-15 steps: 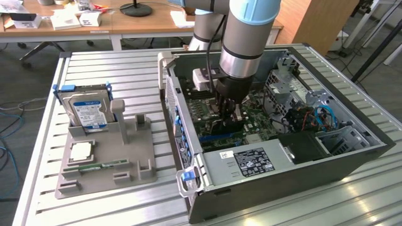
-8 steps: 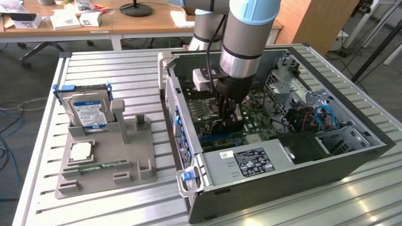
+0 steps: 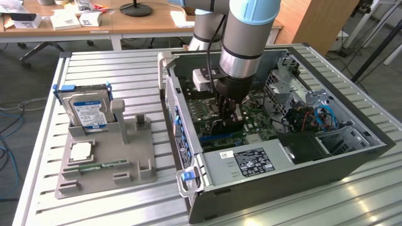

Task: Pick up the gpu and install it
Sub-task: 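Insert the gpu into the slot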

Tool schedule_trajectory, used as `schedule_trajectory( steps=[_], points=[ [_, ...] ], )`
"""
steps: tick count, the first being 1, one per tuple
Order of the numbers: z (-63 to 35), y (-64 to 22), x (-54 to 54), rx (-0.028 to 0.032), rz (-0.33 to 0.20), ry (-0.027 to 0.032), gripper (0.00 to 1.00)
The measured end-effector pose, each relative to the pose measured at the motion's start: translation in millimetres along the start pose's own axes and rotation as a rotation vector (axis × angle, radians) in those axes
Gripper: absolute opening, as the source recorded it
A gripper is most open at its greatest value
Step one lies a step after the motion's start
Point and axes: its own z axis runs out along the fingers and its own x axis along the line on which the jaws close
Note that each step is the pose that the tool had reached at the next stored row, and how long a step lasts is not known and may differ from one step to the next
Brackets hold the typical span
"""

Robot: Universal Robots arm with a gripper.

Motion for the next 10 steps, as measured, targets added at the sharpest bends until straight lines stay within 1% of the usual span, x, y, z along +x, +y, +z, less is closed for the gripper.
schedule_trajectory(
  steps=[10],
  points=[
    [0.0, 0.0, 0.0, 0.0000, -0.009, -0.0001, 0.26]
  ],
)
